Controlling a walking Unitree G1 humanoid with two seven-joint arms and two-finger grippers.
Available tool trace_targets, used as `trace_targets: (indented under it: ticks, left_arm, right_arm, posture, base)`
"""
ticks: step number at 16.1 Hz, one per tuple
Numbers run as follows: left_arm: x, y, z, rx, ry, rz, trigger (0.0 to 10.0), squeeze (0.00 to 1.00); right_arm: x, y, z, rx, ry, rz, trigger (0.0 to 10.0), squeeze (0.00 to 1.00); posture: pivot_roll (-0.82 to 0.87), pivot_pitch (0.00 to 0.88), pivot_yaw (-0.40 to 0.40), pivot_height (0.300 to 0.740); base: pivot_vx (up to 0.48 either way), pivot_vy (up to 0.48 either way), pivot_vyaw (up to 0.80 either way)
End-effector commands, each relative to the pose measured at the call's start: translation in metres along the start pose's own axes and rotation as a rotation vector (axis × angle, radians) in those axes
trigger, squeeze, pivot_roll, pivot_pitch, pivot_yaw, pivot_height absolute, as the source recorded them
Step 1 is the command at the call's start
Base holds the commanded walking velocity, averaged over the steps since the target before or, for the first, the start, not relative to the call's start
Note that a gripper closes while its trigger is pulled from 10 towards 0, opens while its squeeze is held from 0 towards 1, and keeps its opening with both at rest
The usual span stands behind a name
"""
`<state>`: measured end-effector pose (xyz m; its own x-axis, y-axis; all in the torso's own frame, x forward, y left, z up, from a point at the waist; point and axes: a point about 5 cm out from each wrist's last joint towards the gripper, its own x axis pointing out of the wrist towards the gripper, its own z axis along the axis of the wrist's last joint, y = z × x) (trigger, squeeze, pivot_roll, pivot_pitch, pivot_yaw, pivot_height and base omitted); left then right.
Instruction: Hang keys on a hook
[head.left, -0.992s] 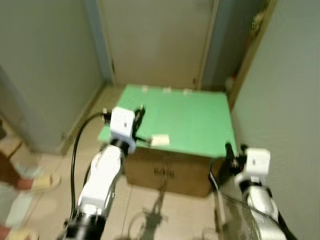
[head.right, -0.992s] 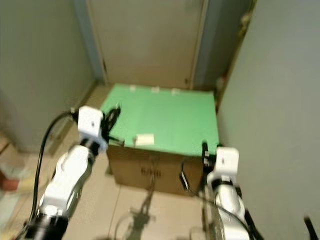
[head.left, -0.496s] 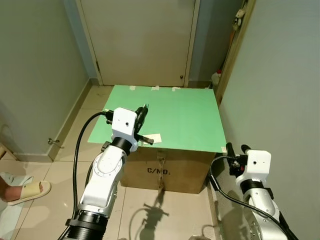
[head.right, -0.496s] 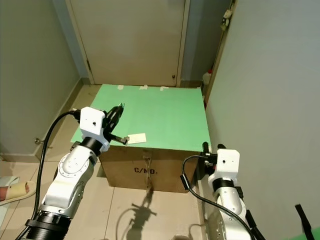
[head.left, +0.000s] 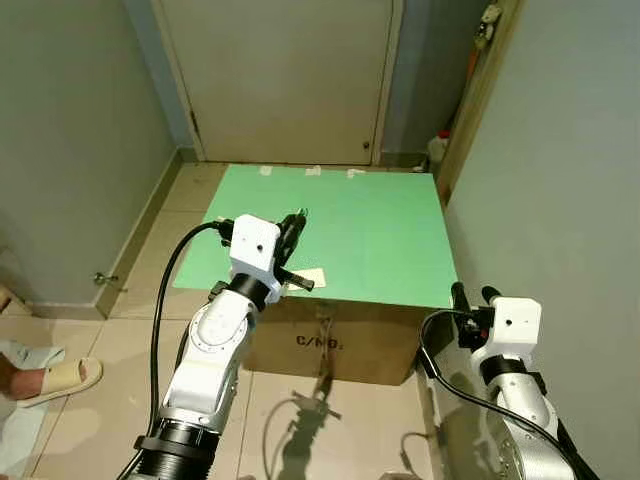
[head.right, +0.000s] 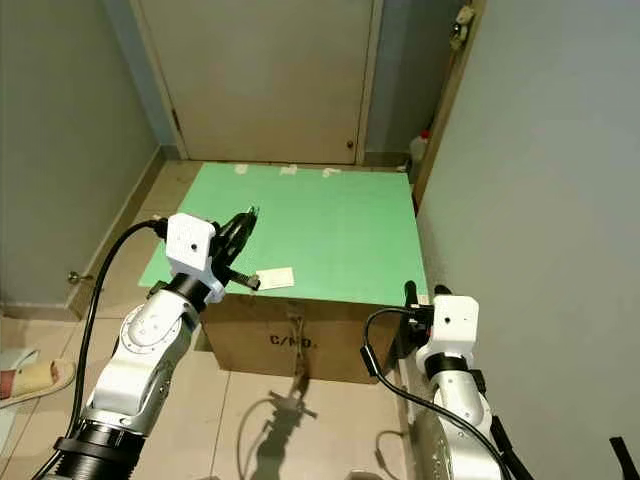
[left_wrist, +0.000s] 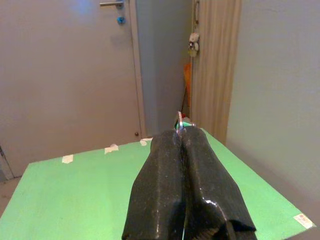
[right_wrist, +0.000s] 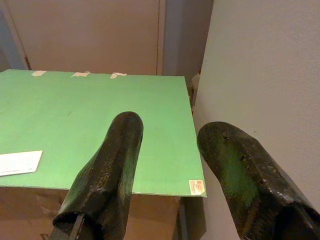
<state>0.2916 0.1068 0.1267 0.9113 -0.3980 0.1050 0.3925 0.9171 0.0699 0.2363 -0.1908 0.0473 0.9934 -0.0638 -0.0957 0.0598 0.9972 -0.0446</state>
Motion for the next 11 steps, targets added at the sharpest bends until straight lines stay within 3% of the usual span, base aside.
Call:
trace_targets:
  ticks: [1,11]
  left_arm:
    - [0.0043,-0.0022,0.0027,-0.002,-0.009,-0.022,10.0,0.0]
    - [0.0088,-0.0045,0.0022,-0.015,-0.015,-0.043,10.0,0.0]
  right_arm:
    - [0.0007,-0.0036,-0.0005,0.005,-0.002,-0.012,10.0,0.0]
    - [0.0041,-0.0053,0.0009,0.003,-0.009,-0.012,10.0,0.0]
  posture:
    - [-0.15,0.0,0.025,0.736]
    - [-0.16,0.0,0.026,0.736]
  base:
    - [0.0,0.0,0.0]
    - [0.0,0.0,0.0]
